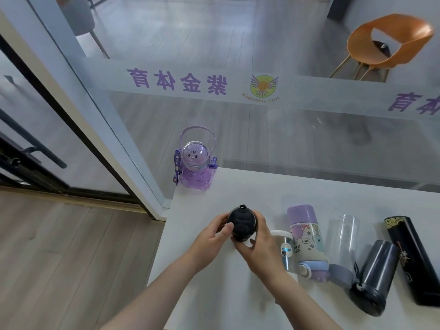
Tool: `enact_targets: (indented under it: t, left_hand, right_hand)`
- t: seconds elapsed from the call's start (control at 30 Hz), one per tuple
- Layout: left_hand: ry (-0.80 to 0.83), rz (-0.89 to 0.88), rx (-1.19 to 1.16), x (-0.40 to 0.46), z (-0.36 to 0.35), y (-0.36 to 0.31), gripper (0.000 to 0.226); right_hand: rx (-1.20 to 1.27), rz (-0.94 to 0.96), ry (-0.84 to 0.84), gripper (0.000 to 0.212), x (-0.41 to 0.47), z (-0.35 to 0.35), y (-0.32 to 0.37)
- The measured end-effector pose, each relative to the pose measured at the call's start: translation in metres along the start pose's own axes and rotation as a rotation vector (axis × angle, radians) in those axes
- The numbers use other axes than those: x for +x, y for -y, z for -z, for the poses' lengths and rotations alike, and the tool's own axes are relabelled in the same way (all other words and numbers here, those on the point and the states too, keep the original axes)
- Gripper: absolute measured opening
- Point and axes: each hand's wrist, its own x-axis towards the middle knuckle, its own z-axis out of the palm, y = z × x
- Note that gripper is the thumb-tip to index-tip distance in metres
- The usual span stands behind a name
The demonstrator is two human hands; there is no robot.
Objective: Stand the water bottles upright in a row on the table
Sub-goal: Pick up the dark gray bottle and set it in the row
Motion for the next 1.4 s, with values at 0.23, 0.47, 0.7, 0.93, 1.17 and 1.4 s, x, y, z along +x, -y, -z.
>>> enact_targets:
  t: [0.23, 0.47, 0.7, 0.93, 1.17, 1.4]
  left_hand:
    - [-0.043, 0.114, 0.379, 0.028, 0.044, 0.016, 0.042]
    - [0.032, 0.229, 1.027, 0.04, 0.088, 0.052, 0.071]
    - [0.071, 0.258, 1.183, 0.042, 0.099, 0.069, 0.088]
    - [0.113, 0.271, 1.263, 0.04, 0.099, 0.08, 0.099]
    - [0.109, 0.262, 1.335, 0.039, 0.098, 0.088, 0.101]
    - [0.101, 0.243, 1.35, 0.039, 0.098, 0.09, 0.101]
  right_hand:
    - [0.031, -0.015, -0.015, 0.064, 0.04, -0.001, 0.004]
    - [0.012, -0.001, -0.053, 0.063, 0.098, 0.001, 0.016]
    - [0.011, -0.018, -0.061, 0.062, 0.149, 0.005, 0.022]
    - [0.011, -0.011, -0.079, 0.062, 0.179, 0.0, 0.028]
    - [0.009, -0.016, -0.087, 0.064, 0.189, -0.004, 0.029]
    - [0.017, -0.03, -0.088, 0.065, 0.19, -0.006, 0.027]
